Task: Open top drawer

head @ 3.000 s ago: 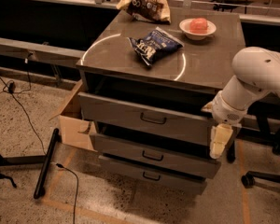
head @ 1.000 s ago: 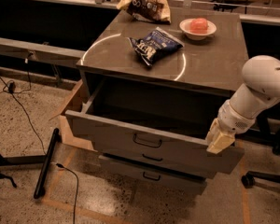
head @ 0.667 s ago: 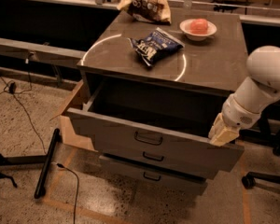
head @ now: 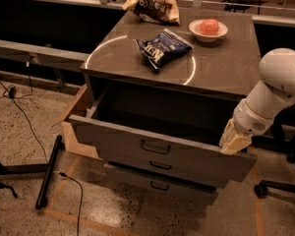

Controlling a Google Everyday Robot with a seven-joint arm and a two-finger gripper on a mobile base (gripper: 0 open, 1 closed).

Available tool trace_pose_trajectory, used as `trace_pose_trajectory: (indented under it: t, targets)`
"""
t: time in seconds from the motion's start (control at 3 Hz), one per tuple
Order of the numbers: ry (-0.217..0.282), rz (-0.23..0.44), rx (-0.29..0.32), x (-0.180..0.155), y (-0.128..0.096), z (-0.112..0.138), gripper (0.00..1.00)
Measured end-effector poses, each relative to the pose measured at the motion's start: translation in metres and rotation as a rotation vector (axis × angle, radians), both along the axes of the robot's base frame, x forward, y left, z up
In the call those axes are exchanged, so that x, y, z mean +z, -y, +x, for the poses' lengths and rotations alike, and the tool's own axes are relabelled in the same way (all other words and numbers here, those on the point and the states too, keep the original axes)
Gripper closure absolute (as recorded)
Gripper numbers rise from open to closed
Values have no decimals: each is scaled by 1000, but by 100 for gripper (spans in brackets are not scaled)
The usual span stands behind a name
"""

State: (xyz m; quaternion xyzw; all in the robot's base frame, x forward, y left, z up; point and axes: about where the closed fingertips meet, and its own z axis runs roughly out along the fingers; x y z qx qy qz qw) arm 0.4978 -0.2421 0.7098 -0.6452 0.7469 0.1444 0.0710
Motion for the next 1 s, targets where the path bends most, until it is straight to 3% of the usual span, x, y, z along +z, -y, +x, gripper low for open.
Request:
trace_pose_trajectory:
  t: [0.33, 1.0]
  targets:
    - [33, 10, -55, 41, -2, 12, 100]
    - [93, 14, -93, 80, -8, 23, 100]
